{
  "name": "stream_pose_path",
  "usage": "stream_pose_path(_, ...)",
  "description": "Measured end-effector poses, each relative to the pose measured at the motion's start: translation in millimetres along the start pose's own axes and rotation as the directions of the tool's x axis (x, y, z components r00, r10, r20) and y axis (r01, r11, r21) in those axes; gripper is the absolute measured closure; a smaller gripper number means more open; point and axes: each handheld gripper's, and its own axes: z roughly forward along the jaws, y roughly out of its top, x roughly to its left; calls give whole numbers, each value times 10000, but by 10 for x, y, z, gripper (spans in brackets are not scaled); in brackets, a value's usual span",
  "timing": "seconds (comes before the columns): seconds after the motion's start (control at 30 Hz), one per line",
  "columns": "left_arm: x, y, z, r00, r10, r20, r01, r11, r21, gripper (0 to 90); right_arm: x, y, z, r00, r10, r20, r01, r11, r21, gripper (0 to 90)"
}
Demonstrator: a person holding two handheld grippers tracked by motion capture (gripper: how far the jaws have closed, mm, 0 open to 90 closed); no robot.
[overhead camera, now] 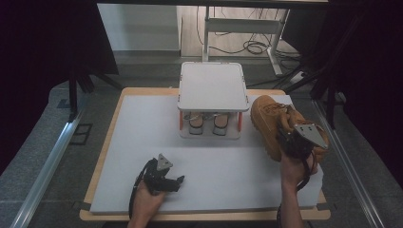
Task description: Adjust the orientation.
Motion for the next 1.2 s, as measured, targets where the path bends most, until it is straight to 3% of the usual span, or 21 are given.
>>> stream_pose_path(0.37,0,0,-1,10000,11,-3,-11,10000,4,134,-79,179,-66,10000,10,90,-6,9986,-525,546)
stream_pose_path(1.2,4,1,-2,10000,42,8,-43,10000,40,134,-77,675,-129,9999,-78,-88,64,9884,-1520,548)
